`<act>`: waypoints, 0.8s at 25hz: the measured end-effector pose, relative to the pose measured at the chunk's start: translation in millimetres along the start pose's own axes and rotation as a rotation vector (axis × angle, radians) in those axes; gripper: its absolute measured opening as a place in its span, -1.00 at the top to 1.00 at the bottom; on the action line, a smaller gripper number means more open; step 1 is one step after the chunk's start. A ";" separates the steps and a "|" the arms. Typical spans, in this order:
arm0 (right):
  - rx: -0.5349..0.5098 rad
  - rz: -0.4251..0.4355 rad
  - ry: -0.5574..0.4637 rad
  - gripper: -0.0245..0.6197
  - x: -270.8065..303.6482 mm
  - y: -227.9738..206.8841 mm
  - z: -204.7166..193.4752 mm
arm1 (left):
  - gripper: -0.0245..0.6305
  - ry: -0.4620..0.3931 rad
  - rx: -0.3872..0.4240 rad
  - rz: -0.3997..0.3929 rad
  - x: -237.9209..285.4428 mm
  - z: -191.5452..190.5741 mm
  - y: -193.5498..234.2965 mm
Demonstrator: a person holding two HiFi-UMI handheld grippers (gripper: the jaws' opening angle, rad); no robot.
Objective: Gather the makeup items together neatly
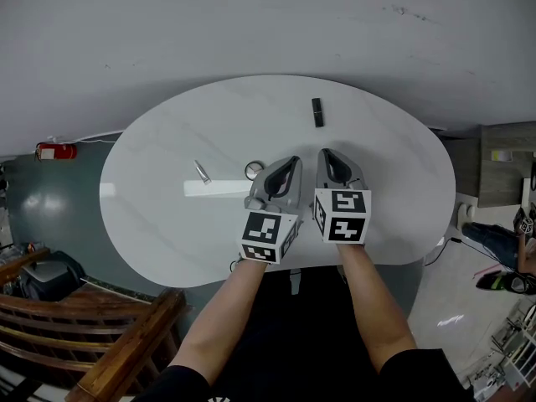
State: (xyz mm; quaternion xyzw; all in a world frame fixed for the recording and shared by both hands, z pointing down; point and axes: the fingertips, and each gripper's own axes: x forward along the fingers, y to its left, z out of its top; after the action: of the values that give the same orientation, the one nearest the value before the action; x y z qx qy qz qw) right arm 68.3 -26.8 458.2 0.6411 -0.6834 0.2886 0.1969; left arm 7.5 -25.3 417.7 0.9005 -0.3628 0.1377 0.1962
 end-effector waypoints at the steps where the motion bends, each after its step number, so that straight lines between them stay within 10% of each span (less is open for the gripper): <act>1: -0.001 0.002 0.000 0.87 -4.5 1.3 -3.2 | 0.90 0.001 0.003 -0.009 -2.0 -0.9 -4.2; 20: 0.001 -0.090 -0.001 0.87 -90.6 -16.5 -88.4 | 0.90 0.102 0.019 -0.181 -26.1 -67.5 -90.8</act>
State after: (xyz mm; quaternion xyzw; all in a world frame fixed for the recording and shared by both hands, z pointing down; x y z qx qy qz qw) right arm 84.8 99.2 469.4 0.6713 -0.6538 0.2795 0.2091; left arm 46.4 80.9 444.2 0.9232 -0.2684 0.1685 0.2173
